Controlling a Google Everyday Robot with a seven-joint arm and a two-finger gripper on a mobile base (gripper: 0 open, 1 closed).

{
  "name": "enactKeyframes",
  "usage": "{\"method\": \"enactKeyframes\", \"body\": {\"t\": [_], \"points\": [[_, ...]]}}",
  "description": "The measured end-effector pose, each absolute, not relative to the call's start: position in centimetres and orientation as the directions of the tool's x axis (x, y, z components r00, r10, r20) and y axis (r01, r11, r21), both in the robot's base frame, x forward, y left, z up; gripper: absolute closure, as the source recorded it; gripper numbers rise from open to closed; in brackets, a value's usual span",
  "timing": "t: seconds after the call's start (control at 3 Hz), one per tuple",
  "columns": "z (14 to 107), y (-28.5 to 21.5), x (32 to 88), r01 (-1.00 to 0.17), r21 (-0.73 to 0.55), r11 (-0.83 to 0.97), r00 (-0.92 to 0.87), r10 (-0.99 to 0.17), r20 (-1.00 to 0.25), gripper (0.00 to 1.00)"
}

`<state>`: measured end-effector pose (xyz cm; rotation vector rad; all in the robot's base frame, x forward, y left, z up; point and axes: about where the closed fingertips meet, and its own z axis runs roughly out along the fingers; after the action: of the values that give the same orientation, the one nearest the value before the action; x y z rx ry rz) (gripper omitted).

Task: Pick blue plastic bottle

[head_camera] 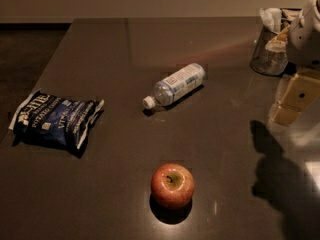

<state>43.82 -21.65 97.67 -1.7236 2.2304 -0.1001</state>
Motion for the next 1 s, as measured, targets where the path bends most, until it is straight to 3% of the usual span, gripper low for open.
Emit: {"method": "enactKeyframes", "body": {"t": [1.0], "points": [[96.9, -19.5, 46.6, -0.953, -0.272, 0.132, -0.084, -0.979, -0.183, 0.00]]}}
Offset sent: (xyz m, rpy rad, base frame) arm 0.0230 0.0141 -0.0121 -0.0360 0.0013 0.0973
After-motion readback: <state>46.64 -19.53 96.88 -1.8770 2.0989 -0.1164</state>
